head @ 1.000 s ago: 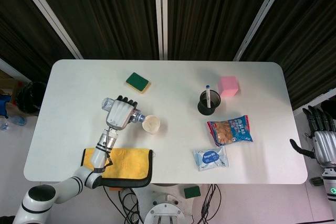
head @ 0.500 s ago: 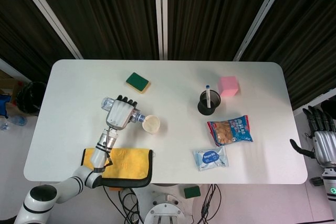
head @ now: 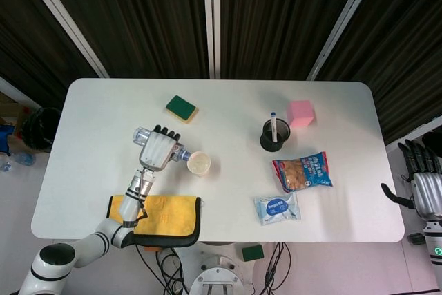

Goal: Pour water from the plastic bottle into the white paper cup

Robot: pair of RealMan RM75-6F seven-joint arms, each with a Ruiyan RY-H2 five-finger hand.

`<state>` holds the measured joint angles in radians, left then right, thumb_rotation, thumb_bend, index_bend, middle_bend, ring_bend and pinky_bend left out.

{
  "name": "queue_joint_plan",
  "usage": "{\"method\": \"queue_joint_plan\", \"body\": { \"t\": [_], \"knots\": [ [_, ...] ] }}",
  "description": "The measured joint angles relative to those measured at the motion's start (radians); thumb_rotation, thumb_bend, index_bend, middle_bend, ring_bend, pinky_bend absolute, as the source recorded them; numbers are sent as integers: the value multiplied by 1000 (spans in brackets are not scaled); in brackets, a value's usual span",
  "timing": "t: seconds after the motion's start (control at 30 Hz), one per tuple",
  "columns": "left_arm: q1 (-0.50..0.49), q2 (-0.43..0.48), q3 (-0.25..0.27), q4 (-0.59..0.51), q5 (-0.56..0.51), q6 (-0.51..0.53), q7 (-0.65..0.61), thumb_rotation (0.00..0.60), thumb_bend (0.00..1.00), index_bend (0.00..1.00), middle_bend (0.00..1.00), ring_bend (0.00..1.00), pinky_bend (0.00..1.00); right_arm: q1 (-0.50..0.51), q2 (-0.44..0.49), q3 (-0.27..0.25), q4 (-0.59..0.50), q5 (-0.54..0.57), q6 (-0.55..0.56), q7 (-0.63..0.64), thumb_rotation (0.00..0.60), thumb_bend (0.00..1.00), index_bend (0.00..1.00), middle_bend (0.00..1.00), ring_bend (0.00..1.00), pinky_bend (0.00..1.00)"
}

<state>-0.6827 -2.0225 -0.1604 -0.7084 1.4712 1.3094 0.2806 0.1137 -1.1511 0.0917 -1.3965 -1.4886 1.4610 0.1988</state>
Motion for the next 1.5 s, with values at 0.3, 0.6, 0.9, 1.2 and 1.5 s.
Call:
{"method": "queue_joint_plan", "body": {
  "t": [0.3,0.6,0.9,1.2,1.5],
  "knots": [
    [2,4,-3,-10,-7,-5,12,600,298,742,755,606,487,1,0,0,-2,-1,-1,-4,538,235,0,0,0,0],
    [6,9,-10,-32,-21,-15,-5,600,300,742,755,605,487,2,-1,-1,-3,-1,-4,-5,541,235,0,0,0,0],
    [18,31,-32,-103,-52,-34,-57,600,299,742,754,605,485,4,-1,-1,-6,-1,-6,-10,541,236,0,0,0,0],
    [42,64,-64,-205,-100,-47,-129,600,299,742,754,604,485,6,0,-4,-9,-2,-12,-17,539,236,0,0,0,0],
    [97,107,-91,-284,-169,-75,-292,600,301,742,754,604,480,9,0,-5,-15,-3,-16,-25,540,236,0,0,0,0]
  ]
}}
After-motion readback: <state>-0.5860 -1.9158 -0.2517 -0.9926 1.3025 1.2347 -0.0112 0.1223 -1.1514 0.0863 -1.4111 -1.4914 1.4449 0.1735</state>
